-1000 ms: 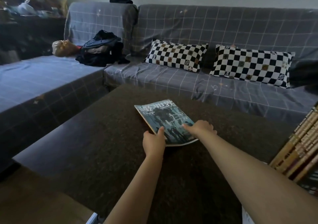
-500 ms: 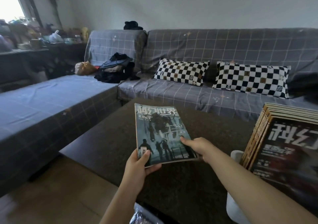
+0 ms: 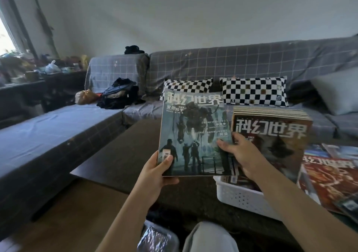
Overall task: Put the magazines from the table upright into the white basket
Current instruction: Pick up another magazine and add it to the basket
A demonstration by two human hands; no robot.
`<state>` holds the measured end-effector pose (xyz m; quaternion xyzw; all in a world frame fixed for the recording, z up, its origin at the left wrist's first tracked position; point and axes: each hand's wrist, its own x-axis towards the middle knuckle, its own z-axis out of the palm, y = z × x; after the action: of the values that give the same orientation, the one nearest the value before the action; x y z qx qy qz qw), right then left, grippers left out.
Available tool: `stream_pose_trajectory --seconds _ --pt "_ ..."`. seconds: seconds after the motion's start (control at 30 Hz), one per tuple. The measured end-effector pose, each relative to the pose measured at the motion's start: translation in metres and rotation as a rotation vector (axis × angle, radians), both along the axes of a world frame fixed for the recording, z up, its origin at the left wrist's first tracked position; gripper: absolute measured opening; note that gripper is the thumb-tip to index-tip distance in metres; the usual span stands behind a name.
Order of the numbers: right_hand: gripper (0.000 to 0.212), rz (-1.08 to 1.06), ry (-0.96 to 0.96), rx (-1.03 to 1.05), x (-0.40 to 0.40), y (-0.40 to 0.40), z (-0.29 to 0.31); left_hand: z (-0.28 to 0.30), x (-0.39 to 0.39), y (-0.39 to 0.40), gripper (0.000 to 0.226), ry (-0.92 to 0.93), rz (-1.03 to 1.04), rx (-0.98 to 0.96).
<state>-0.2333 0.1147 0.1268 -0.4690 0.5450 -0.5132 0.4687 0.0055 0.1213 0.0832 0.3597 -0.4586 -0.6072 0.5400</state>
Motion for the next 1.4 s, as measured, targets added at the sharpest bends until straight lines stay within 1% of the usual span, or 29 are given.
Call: stream_pose_trajectory --seconds 0.13,0.27,0.37,0.47,0.67,0.83,0.9,1.03,1.1,1.2,1.33,1.4 --pt "0.021 -0.099 -0.067 -0.087 -0.037 0.037 0.001 0.007 -0.036 0.013 0.044 -0.148 -0.082 -0.113" --pt "0.021 -0.24 -0.059 -0.138 -0.079 0.062 -0.011 0.0 -0.082 0.015 0.031 -0.365 -0.113 -0.223" --pt "0.023 -0.327 -0.017 -0.165 -0.105 0.069 -0.021 -0.007 -0.117 0.003 0.032 -0.456 -0.1 -0.216" --pt "0.027 -0.391 0.017 -0.144 -0.123 0.067 -0.032 -0.01 -0.147 -0.014 0.031 -0.525 -0.081 -0.193" --pt "0.029 -0.46 0.151 -0.12 -0.145 0.053 -0.05 -0.026 -0.181 -0.043 0.026 -0.58 -0.065 -0.204" --pt "0.026 -0.484 0.2 -0.109 -0.15 0.045 -0.073 -0.035 -0.191 -0.05 0.023 -0.591 0.013 -0.21" --pt "0.023 -0.503 0.224 -0.101 -0.15 0.043 -0.08 -0.039 -0.192 -0.051 0.019 -0.612 0.033 -0.219" --pt "0.017 -0.538 0.331 -0.11 -0.15 0.042 -0.086 -0.041 -0.193 -0.05 0.018 -0.664 0.086 -0.22" --pt "0.018 -0.551 0.367 -0.118 -0.148 0.042 -0.088 -0.043 -0.193 -0.05 0.019 -0.677 0.107 -0.223" --pt "0.024 -0.583 0.438 -0.129 -0.147 0.041 -0.091 -0.045 -0.191 -0.049 0.02 -0.644 0.163 -0.224" --pt "0.029 -0.628 0.404 -0.131 -0.147 0.04 -0.093 -0.045 -0.192 -0.05 0.022 -0.664 0.203 -0.259" --pt "0.03 -0.649 0.366 -0.139 -0.148 0.04 -0.092 -0.042 -0.194 -0.05 0.017 -0.684 0.239 -0.292"
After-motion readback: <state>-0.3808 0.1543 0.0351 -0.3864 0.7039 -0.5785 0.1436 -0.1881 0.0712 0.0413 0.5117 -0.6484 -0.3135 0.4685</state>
